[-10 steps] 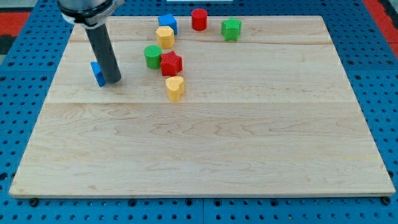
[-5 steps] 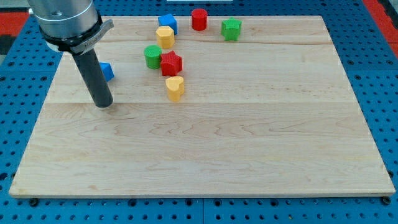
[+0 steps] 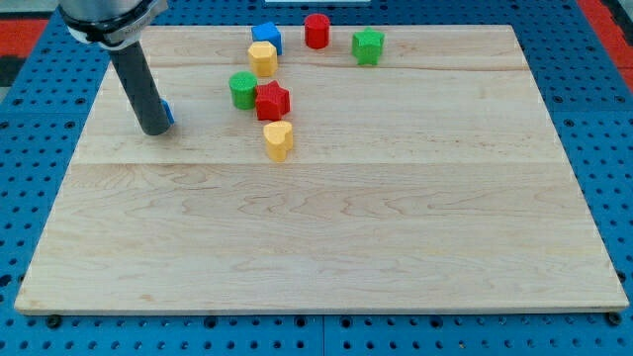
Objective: Push the blue triangle parallel to the left of the blue cube
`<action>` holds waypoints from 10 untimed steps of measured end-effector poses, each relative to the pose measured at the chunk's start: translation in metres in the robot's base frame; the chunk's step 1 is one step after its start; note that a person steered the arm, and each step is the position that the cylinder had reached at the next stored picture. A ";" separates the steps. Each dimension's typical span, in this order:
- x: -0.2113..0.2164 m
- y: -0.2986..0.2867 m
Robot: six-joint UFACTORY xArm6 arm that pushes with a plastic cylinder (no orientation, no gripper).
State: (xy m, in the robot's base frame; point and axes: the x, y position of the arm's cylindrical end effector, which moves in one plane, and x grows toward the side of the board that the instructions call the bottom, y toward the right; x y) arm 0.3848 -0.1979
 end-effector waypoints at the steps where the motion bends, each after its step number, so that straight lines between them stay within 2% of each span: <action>1: -0.041 0.002; 2: -0.081 0.002; 3: -0.080 0.007; 4: -0.053 0.013; 5: -0.076 -0.019; 6: -0.090 -0.015; 8: -0.061 -0.042; 9: -0.087 -0.072; 10: -0.096 -0.060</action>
State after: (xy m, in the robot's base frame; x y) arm 0.2890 -0.2582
